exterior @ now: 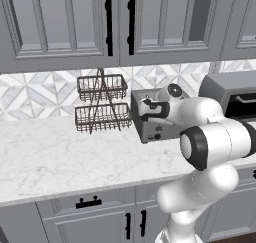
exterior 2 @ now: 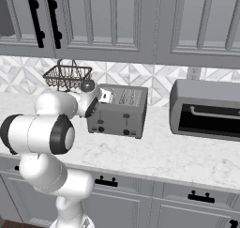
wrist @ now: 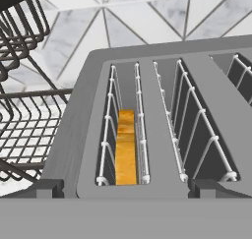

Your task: Start the toaster. Once the lever pops up, take the bread to the plate on the dining counter.

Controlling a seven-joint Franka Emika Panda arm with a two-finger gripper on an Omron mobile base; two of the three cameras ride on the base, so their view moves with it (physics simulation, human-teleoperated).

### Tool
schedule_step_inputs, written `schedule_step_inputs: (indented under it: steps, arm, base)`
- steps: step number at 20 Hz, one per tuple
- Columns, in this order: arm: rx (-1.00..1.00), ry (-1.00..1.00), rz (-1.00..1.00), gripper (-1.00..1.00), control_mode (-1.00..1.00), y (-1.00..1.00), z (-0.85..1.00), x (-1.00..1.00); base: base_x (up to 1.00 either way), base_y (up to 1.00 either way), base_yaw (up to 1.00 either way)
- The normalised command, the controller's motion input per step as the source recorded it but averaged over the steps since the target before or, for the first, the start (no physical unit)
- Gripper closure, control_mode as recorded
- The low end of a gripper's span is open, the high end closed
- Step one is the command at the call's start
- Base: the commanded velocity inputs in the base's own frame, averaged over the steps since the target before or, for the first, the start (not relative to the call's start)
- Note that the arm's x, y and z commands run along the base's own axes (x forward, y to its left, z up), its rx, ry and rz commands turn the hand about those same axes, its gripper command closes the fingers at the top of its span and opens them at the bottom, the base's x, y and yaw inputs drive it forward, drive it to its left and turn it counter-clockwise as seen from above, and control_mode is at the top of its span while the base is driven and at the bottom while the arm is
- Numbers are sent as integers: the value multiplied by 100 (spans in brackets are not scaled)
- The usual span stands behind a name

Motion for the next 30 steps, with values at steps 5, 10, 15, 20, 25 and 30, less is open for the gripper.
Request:
schedule_step_inputs:
  steps: [5, 10, 15, 20, 25, 30]
  arm:
    - [0, 0, 0, -100, -100, 0, 0, 0]
    - [0, 0, 0, -100, -100, 0, 0, 0]
    - [0, 0, 0, -100, -100, 0, 0, 0]
    - [0, 0, 0, -100, -100, 0, 0, 0]
    - [0, 0, 0, -100, -100, 0, 0, 0]
    - [0, 0, 0, -100, -100, 0, 0, 0]
  base:
    - [0, 0, 0]
    - [0, 0, 0]
    - [0, 0, 0]
    - [0, 0, 0]
    - [0, 0, 0]
    - [0, 0, 0]
